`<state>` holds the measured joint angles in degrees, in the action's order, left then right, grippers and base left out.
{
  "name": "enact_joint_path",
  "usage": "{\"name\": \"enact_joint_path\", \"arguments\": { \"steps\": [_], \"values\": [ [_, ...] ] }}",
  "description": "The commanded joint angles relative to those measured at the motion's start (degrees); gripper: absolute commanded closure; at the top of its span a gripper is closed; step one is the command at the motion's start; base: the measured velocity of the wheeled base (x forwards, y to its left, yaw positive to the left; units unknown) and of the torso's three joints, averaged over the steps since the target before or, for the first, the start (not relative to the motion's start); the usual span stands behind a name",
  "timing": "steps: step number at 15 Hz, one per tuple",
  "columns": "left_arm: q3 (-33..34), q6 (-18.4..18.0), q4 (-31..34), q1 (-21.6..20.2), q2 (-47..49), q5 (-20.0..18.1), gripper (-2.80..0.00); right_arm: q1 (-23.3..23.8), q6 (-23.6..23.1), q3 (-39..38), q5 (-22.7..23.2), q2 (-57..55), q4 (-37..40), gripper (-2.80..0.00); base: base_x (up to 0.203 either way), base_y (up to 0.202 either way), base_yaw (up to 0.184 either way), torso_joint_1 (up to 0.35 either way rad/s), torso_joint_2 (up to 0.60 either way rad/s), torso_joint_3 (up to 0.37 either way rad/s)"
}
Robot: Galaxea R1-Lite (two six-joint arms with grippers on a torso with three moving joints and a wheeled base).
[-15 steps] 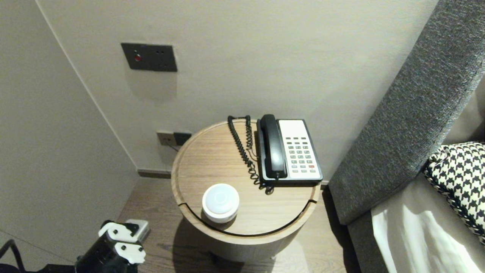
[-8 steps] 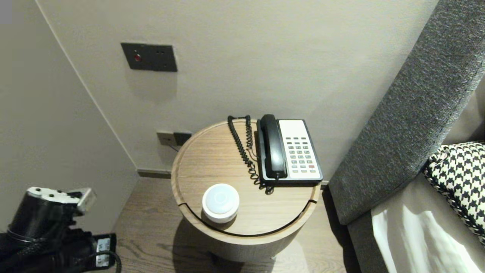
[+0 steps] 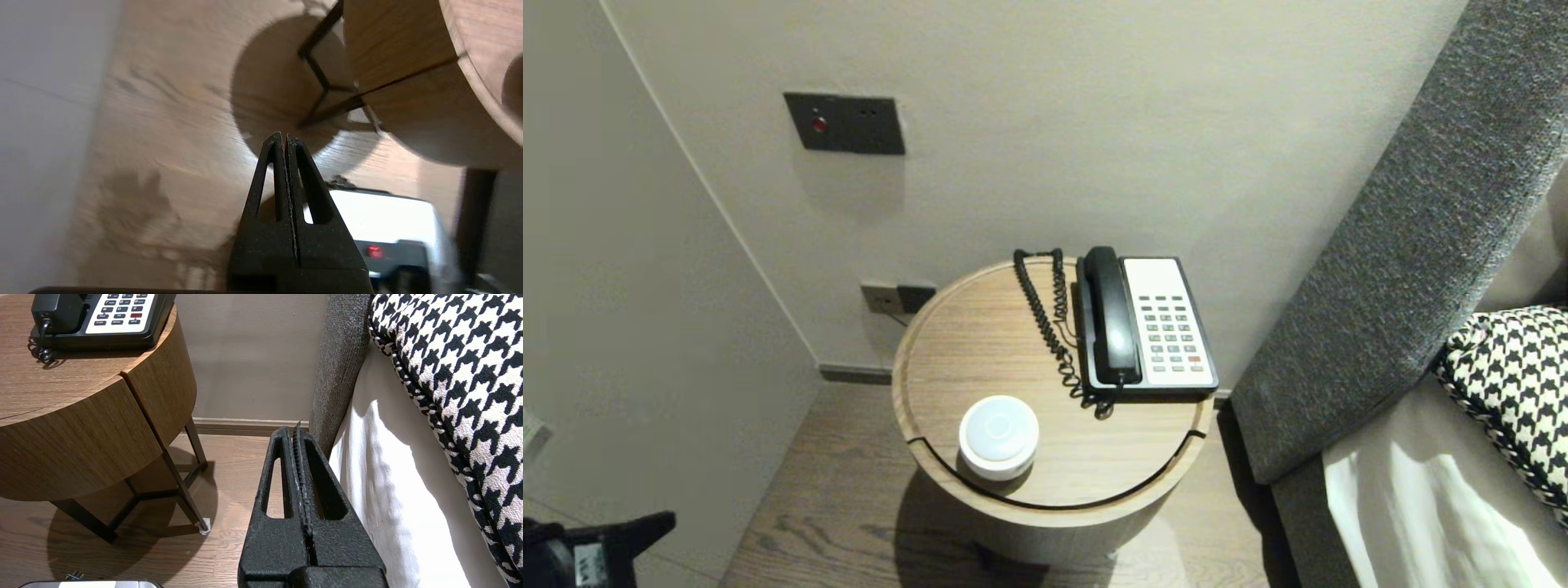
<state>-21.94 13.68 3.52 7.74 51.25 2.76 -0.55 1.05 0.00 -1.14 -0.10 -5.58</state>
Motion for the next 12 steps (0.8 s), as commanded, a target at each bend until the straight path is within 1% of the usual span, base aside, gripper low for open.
{"name": "enact_joint_path", "arguments": {
  "steps": [1, 4, 8, 10, 12],
  "values": [
    [4.9, -2.9, 0.6, -2.7, -13.7, -0.3, 0.0, 0.0, 0.0, -2.3, 0.0, -0.1, 0.0, 0.0, 0.0, 0.0, 0.0, 0.0, 0.0, 0.0],
    [9.5, -4.8, 3.6, -4.6, -23.3, -1.7, 0.0, -0.1, 0.0, -2.3, 0.0, -0.1, 0.0, 0.0, 0.0, 0.0, 0.0, 0.0, 0.0, 0.0],
    [12.2, -6.7, 11.7, -5.5, -37.2, -4.9, 0.0, 0.0, 0.0, -2.3, 0.0, -0.1, 0.0, 0.0, 0.0, 0.0, 0.0, 0.0, 0.0, 0.0],
    [12.5, -7.2, 13.3, -6.5, -39.8, -5.4, 0.0, 0.0, 0.0, -2.3, 0.0, -0.1, 0.0, 0.0, 0.0, 0.0, 0.0, 0.0, 0.0, 0.0],
    [12.6, -7.2, 13.3, -7.4, -42.2, -5.3, 0.0, 0.0, 0.0, -2.3, 0.0, -0.1, 0.0, 0.0, 0.0, 0.0, 0.0, 0.0, 0.0, 0.0]
  ]
}}
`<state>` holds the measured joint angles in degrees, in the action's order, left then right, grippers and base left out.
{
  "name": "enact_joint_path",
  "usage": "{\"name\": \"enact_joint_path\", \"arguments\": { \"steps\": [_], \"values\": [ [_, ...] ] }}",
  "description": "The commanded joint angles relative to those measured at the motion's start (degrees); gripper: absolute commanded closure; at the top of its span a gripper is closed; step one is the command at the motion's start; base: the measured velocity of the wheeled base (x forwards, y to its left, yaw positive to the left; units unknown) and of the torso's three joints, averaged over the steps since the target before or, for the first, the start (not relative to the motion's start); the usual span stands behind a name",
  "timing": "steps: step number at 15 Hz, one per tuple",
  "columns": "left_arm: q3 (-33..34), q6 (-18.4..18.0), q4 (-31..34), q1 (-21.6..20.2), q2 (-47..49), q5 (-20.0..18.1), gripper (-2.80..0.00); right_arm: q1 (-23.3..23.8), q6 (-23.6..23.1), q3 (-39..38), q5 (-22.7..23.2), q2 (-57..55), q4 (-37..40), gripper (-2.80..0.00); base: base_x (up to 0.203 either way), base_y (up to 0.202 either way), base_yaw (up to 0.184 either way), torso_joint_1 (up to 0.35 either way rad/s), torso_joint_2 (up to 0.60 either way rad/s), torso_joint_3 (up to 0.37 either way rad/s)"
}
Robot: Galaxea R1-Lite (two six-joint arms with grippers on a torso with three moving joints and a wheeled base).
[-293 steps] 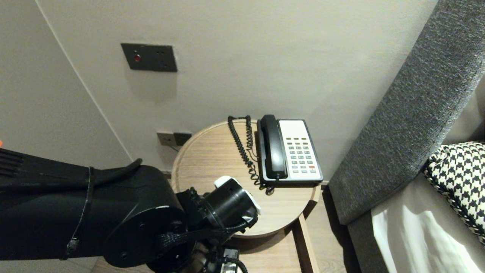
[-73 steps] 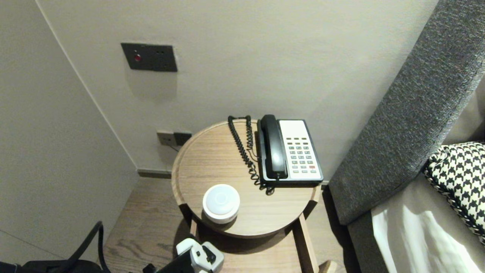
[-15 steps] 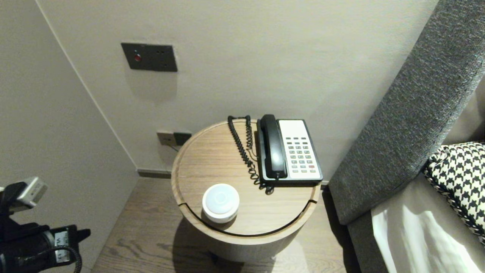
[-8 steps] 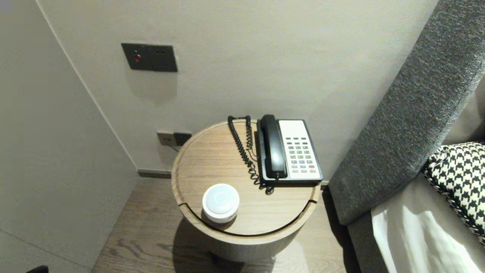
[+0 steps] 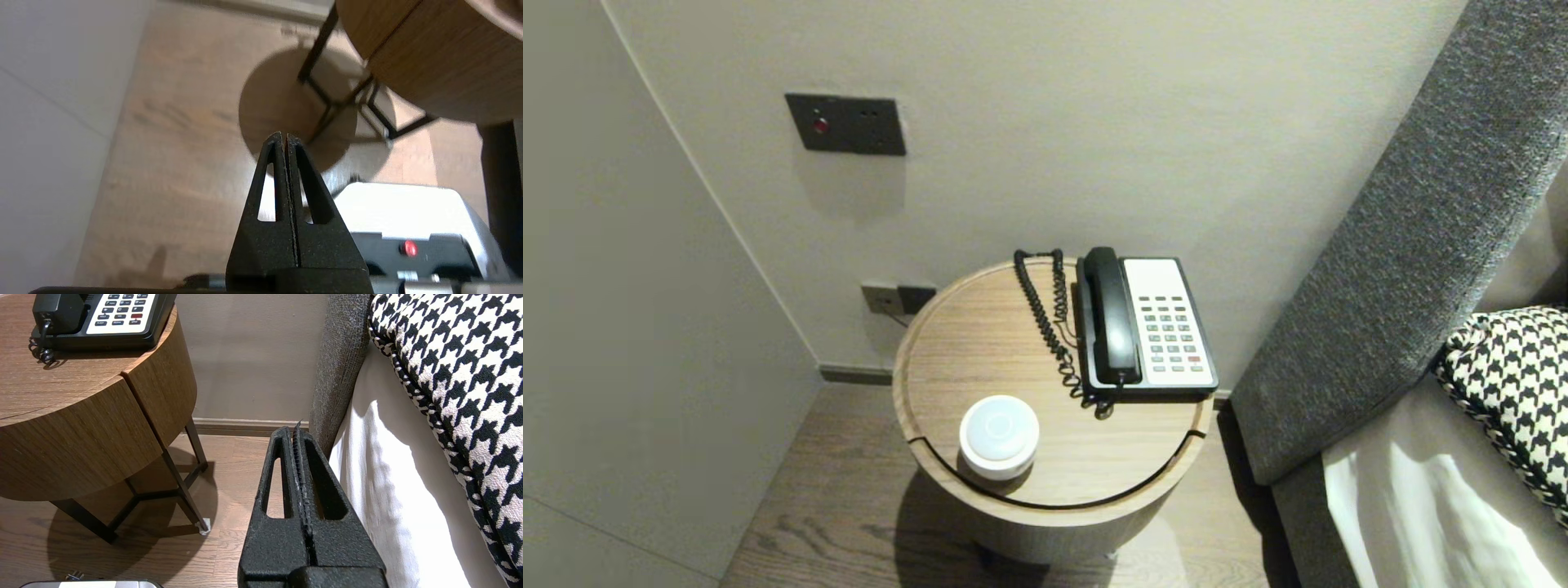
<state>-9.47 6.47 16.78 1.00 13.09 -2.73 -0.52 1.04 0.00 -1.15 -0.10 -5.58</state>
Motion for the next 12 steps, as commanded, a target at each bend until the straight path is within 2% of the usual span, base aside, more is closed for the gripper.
{"name": "enact_joint_path", "arguments": {
  "steps": [1, 5, 8, 9, 11, 12],
  "values": [
    [0.2, 0.0, -0.3, -1.1, -5.7, 0.5, 0.0, -0.1, 0.0, -2.3, 0.0, -0.1, 0.0, 0.0, 0.0, 0.0, 0.0, 0.0, 0.0, 0.0],
    [2.1, -0.6, -2.6, -1.3, -12.8, 3.0, 0.0, 0.0, 0.0, -2.3, 0.0, -0.1, 0.0, 0.0, 0.0, 0.0, 0.0, 0.0, 0.0, 0.0],
    [3.3, -0.9, -6.0, -1.3, -13.4, 3.6, 0.0, 0.0, 0.0, -2.3, 0.0, -0.1, 0.0, 0.0, 0.0, 0.0, 0.0, 0.0, 0.0, 0.0],
    [4.3, -1.0, -8.5, -1.3, -13.4, 3.6, 0.0, 0.0, 0.0, -2.3, 0.0, -0.1, 0.0, 0.0, 0.0, 0.0, 0.0, 0.0, 0.0, 0.0],
    [8.3, -1.0, -20.8, -1.3, -13.4, 3.6, 0.0, 0.0, 0.0, -2.3, 0.0, -0.1, 0.0, 0.0, 0.0, 0.0, 0.0, 0.0, 0.0, 0.0],
    [8.9, -0.9, -22.2, -1.3, -13.4, 3.6, 0.0, 0.0, 0.0, -2.3, 0.0, -0.1, 0.0, 0.0, 0.0, 0.0, 0.0, 0.0, 0.0, 0.0]
  ]
}}
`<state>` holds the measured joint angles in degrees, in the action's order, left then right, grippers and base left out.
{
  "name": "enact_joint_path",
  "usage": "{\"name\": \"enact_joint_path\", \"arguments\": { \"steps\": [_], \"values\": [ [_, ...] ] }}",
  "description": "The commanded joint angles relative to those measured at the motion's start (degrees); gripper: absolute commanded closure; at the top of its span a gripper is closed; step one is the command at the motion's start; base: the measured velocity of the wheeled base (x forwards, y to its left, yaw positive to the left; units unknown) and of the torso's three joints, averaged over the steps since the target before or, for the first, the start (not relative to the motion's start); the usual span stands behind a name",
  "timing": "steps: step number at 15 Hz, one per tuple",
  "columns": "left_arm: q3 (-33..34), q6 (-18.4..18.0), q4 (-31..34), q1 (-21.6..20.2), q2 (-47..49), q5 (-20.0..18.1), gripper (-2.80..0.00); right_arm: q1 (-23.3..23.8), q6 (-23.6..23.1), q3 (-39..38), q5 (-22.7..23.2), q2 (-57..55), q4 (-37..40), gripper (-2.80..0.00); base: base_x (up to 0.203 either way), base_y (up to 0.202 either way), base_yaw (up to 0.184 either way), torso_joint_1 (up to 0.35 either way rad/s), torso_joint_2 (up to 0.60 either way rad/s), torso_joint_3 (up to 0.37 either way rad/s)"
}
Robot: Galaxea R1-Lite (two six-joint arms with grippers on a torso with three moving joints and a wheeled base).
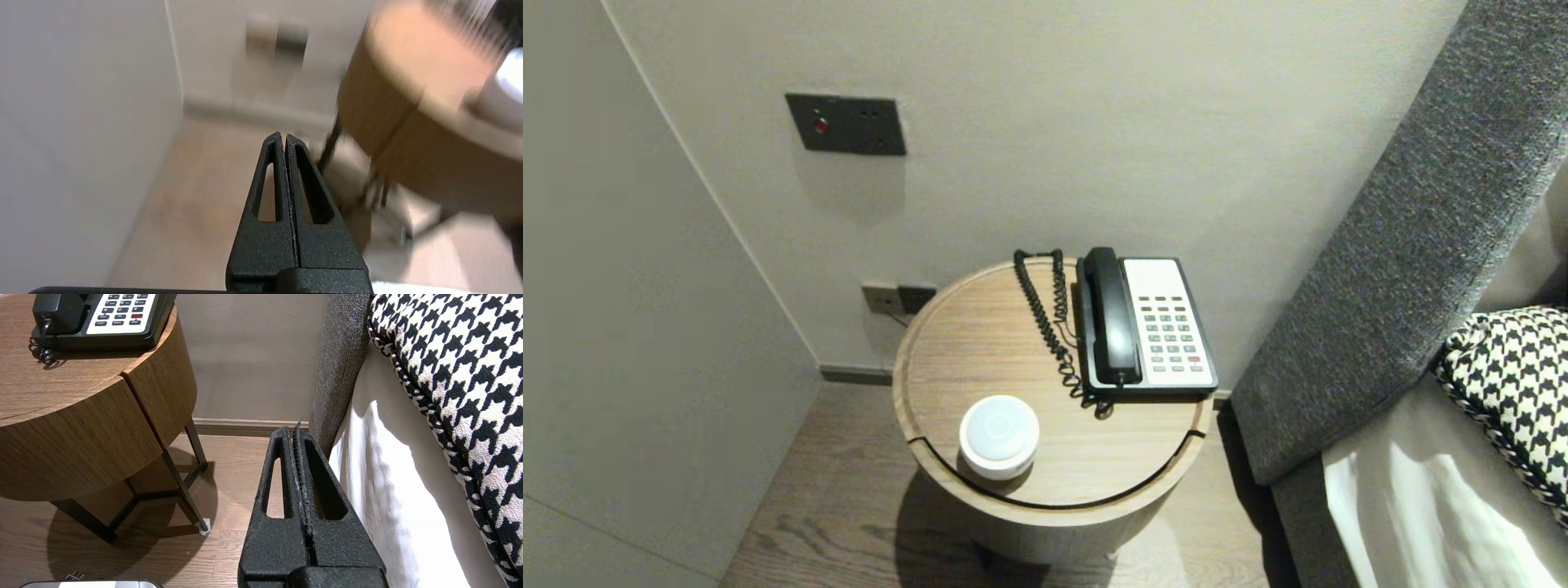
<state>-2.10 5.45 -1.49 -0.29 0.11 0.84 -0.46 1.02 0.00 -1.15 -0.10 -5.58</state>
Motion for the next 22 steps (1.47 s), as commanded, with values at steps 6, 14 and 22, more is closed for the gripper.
{"name": "enact_joint_path", "arguments": {
  "steps": [6, 14, 22],
  "values": [
    [2.2, 0.2, -1.7, 0.0, -0.5, 0.1, 0.0, -0.1, 0.0, -2.3, 0.0, -0.1, 0.0, 0.0, 0.0, 0.0, 0.0, 0.0, 0.0, 0.0],
    [2.1, -6.7, 0.7, 0.0, -0.5, -0.6, 0.0, -0.1, 0.0, -2.3, 0.0, -0.1, 0.0, 0.0, 0.0, 0.0, 0.0, 0.0, 0.0, 0.0],
    [2.1, -6.3, 0.8, 0.0, -0.2, -0.6, 0.0, -0.1, 0.0, -2.3, 0.0, -0.1, 0.0, 0.0, 0.0, 0.0, 0.0, 0.0, 0.0, 0.0]
  ]
}}
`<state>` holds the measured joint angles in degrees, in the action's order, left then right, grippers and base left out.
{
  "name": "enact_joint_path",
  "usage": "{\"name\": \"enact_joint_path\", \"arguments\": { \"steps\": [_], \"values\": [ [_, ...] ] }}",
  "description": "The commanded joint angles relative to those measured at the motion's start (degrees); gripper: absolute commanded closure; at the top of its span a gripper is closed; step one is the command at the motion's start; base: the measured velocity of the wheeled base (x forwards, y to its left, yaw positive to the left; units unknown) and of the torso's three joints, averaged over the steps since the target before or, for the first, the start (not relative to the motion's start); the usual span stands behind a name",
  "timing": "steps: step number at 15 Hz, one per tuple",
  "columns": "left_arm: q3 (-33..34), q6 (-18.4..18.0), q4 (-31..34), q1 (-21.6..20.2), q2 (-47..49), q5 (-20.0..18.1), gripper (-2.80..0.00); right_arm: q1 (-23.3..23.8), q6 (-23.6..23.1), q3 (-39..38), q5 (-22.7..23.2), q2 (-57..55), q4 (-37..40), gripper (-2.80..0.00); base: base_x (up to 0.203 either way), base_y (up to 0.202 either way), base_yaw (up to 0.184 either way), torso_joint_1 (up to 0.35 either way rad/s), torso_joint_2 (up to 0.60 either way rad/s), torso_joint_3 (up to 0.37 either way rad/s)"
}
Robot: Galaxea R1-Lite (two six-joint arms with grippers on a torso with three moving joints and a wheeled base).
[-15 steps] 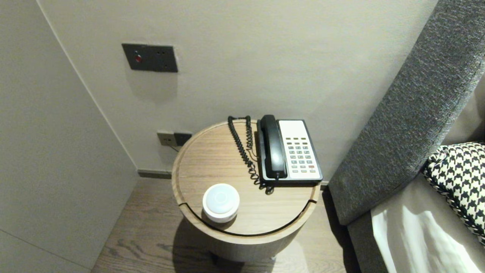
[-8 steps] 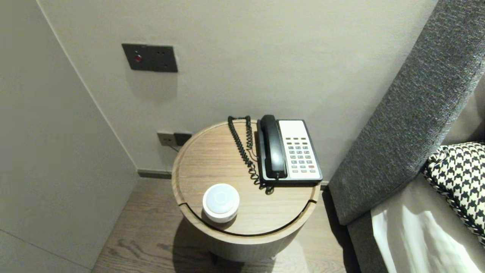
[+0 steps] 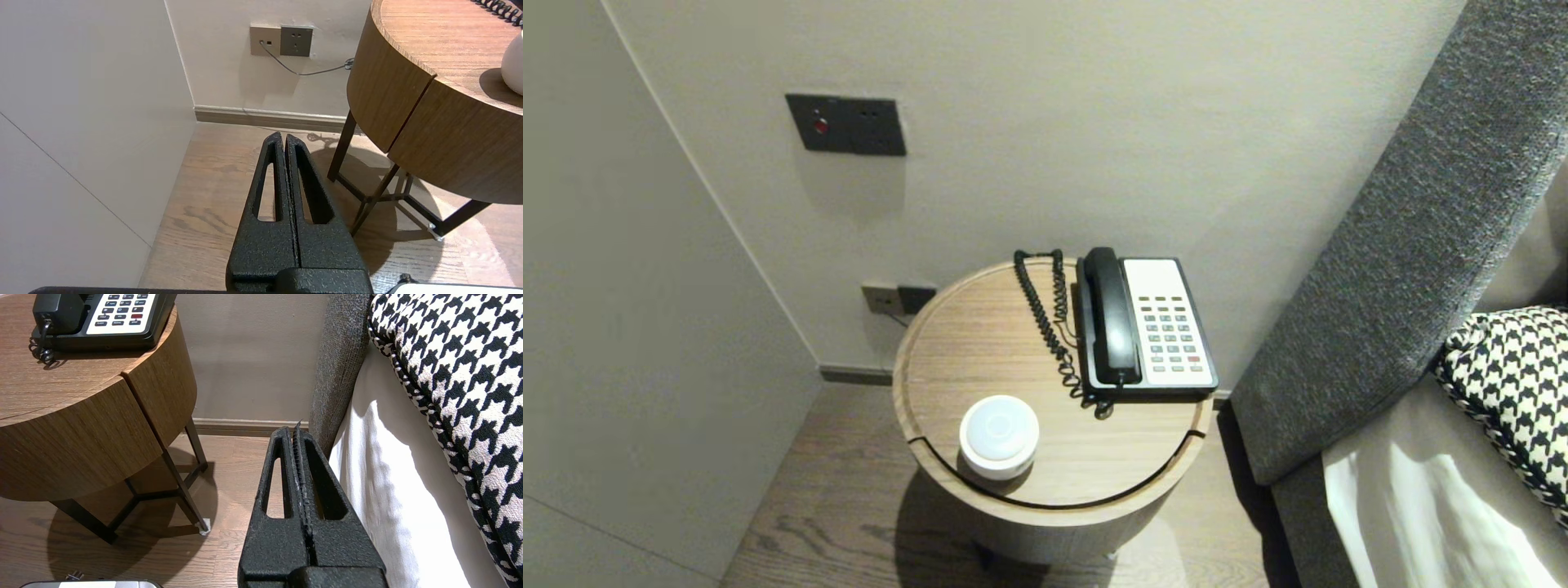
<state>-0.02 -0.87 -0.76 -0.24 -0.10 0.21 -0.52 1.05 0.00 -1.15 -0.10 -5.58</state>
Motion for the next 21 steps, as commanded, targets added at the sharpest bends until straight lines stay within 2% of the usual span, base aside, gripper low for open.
{"name": "enact_joint_path", "arguments": {
  "steps": [1, 21],
  "values": [
    [0.0, 0.0, 0.1, 0.0, 0.0, 0.1, 0.0, 0.0, 0.0, -2.3, 0.0, -0.1, 0.0, 0.0, 0.0, 0.0, 0.0, 0.0, 0.0, 0.0],
    [0.0, 0.0, 0.1, 0.0, 0.0, 0.1, 0.0, 0.0, -0.1, -2.3, 0.0, -0.1, 0.0, 0.0, 0.0, 0.0, 0.0, 0.0, 0.0, 0.0]
  ]
}}
